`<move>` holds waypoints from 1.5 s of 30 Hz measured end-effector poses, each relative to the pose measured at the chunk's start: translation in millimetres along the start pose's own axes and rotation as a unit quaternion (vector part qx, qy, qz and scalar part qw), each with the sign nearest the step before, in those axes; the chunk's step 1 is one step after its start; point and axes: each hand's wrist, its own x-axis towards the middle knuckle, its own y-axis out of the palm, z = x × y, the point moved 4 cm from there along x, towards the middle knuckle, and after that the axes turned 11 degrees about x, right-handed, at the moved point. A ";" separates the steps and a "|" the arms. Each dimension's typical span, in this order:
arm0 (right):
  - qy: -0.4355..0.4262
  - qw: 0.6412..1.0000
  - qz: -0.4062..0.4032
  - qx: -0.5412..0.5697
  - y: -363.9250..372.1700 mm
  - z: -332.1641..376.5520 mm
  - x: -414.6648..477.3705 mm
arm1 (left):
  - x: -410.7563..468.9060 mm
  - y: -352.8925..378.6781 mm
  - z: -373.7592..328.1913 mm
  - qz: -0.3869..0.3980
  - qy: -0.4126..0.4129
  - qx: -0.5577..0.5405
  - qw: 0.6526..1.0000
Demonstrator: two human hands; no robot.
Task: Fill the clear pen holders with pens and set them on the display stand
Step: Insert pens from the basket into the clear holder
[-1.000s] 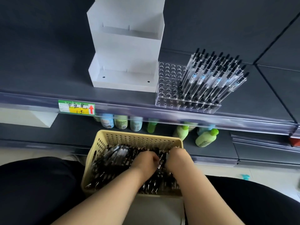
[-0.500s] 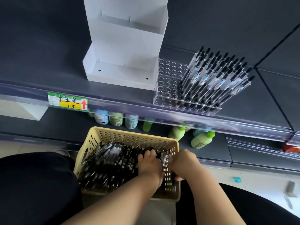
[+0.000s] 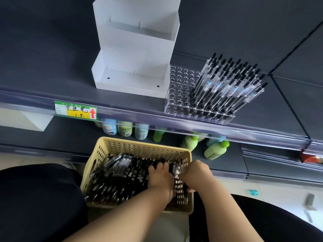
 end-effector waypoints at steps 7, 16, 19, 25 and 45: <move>-0.029 0.999 -0.016 0.019 1.2 -3.2 -1.8 | -2.4 -6.6 -0.4 0.044 -0.019 -0.008 0.999; -0.026 0.999 -0.016 0.019 -0.2 2.5 -2.9 | -32.1 -16.9 56.5 0.093 -0.127 -0.252 0.955; -0.040 0.999 -0.023 -0.007 4.5 5.9 -7.4 | -48.4 -15.3 71.1 0.081 -0.121 -0.301 0.942; -0.095 0.993 0.011 0.069 16.6 16.5 -31.6 | -101.7 -22.2 92.0 -0.020 -0.077 -0.402 0.912; -0.450 0.797 -0.241 0.324 -171.6 142.7 -131.9 | -113.1 -205.7 157.7 -0.350 0.003 -0.518 0.781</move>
